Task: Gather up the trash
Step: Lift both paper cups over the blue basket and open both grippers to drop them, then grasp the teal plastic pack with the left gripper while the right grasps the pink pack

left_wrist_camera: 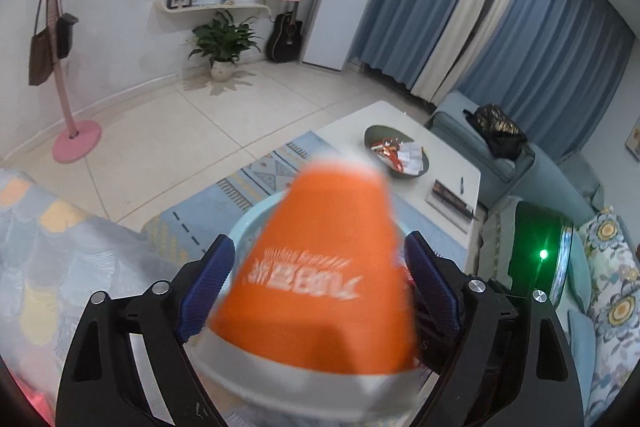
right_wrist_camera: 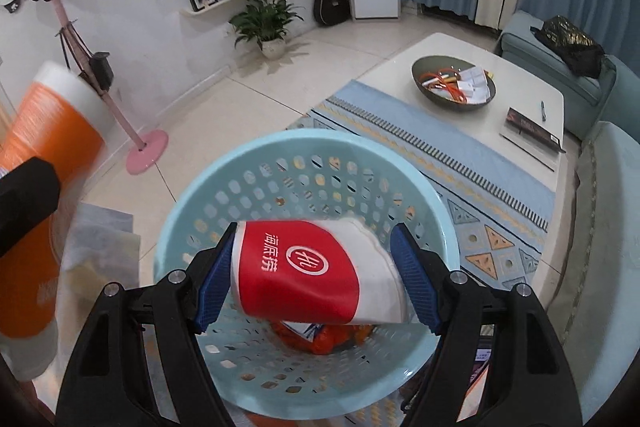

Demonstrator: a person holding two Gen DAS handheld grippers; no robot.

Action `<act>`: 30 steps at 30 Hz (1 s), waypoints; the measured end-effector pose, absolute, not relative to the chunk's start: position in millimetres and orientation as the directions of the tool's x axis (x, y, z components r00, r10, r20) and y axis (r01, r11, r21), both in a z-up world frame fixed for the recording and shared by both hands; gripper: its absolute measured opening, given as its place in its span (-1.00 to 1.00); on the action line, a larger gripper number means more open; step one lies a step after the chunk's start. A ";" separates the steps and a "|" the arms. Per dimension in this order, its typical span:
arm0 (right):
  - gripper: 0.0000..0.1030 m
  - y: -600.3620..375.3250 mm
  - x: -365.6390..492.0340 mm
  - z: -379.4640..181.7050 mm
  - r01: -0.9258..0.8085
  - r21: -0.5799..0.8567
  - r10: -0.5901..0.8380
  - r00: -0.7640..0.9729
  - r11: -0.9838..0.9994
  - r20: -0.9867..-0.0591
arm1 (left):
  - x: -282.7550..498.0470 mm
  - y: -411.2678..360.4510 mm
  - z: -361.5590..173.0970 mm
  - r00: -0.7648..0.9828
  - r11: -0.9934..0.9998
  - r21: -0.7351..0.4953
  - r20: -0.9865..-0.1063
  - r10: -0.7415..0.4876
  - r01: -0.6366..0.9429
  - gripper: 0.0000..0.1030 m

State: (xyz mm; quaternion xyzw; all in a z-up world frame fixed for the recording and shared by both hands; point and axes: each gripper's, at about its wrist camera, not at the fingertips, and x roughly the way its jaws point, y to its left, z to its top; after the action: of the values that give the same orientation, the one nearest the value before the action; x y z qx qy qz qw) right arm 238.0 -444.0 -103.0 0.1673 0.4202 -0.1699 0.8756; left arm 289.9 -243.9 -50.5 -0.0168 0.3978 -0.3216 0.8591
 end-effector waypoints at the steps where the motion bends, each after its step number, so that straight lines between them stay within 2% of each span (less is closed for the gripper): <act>1: 0.43 -445.8 239.9 -105.9 0.439 0.144 -0.155 0.577 0.887 -0.802 | 290.7 -243.4 -51.8 0.477 0.795 -0.280 -0.677 -0.561 0.537 0.72; 10: 0.43 -454.0 233.4 -103.4 0.434 0.130 -0.159 0.568 0.891 -0.807 | 276.3 -210.7 -45.3 0.505 0.810 -0.325 -0.651 -0.566 0.488 0.73; 16: 0.43 -442.6 221.2 -79.4 0.399 0.158 -0.134 0.612 0.903 -0.780 | 261.2 -172.2 -33.0 0.554 0.825 -0.360 -0.616 -0.561 0.435 0.73; 24: 0.43 -374.8 203.9 -8.0 0.216 0.158 -0.061 0.751 0.963 -0.657 | 236.0 -99.1 1.5 0.677 0.860 -0.368 -0.534 -0.507 0.354 0.73; 30: 0.43 -309.0 199.9 25.5 0.042 0.160 0.063 0.796 0.986 -0.602 | 228.8 -28.2 27.3 0.767 0.899 -0.344 -0.488 -0.416 0.269 0.73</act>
State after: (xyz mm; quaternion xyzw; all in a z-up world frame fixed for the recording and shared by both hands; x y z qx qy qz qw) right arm 199.9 -309.0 25.5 0.0829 0.3193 0.0056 0.9440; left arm 228.8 -28.2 27.3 -0.1279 0.2875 -0.1841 0.9312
